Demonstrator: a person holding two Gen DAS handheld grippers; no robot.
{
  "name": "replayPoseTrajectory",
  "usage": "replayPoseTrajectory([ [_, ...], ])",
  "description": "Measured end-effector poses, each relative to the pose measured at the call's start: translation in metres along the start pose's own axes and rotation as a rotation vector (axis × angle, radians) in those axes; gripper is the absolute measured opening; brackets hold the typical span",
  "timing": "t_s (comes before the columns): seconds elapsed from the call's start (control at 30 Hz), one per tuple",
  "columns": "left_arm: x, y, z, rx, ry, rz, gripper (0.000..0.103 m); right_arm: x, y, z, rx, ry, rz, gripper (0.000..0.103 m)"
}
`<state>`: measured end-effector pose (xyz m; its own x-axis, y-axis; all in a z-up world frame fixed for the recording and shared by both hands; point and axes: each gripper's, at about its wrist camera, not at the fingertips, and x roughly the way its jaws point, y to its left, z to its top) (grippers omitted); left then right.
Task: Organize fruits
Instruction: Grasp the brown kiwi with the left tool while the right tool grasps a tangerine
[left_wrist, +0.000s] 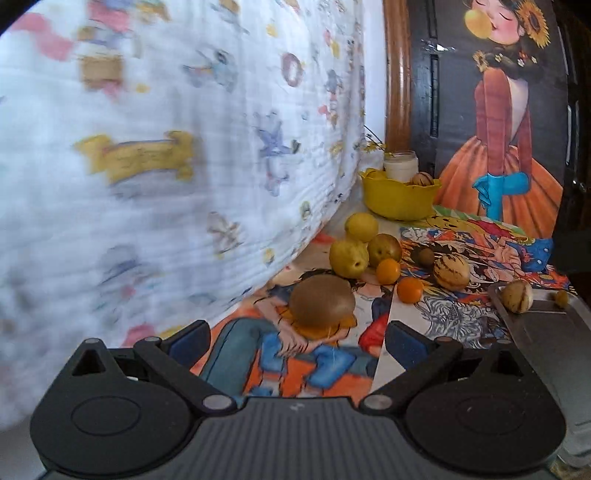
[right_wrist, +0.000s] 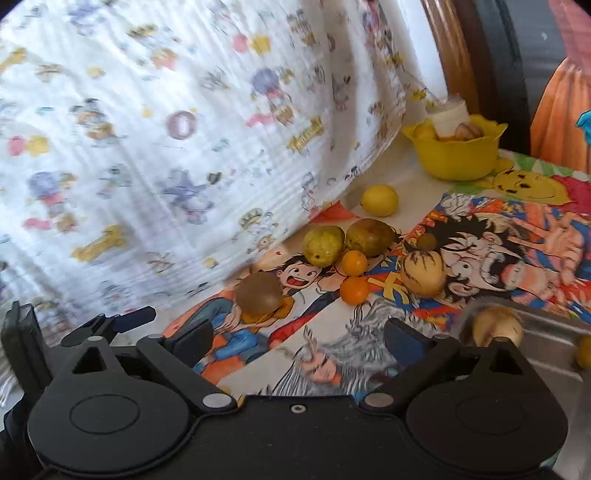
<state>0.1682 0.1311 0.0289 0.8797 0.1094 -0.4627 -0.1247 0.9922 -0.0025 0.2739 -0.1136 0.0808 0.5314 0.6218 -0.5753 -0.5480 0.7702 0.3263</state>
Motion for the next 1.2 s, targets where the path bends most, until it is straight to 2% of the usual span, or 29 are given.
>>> replayPoseTrajectory([
  [0.17, 0.032, -0.006, 0.004, 0.033, 0.015, -0.017, 0.103, 0.047, -0.013, 0.012, -0.025, 0.041, -0.028, 0.091],
  [0.27, 0.050, -0.009, 0.004, 0.054, 0.035, -0.032, 0.103, 0.073, -0.022, 0.017, -0.020, 0.056, -0.047, 0.084],
  [0.43, 0.079, -0.014, 0.009, 0.051, 0.084, -0.034, 0.102, 0.112, -0.038, 0.021, 0.049, 0.092, -0.070, 0.060],
  [0.53, 0.091, -0.012, 0.011, 0.026, 0.097, -0.046, 0.099, 0.129, -0.042, 0.019, 0.053, 0.115, -0.076, 0.052],
  [0.8, 0.112, -0.013, 0.015, 0.009, 0.134, -0.049, 0.095, 0.147, -0.043, 0.017, 0.033, 0.123, -0.091, 0.043],
  [1.0, 0.123, -0.017, 0.016, 0.011, 0.166, -0.064, 0.082, 0.149, -0.047, 0.018, 0.040, 0.116, -0.087, 0.036],
  [1.2, 0.129, -0.017, 0.016, -0.005, 0.170, -0.048, 0.074, 0.149, -0.049, 0.017, 0.047, 0.111, -0.074, 0.035],
])
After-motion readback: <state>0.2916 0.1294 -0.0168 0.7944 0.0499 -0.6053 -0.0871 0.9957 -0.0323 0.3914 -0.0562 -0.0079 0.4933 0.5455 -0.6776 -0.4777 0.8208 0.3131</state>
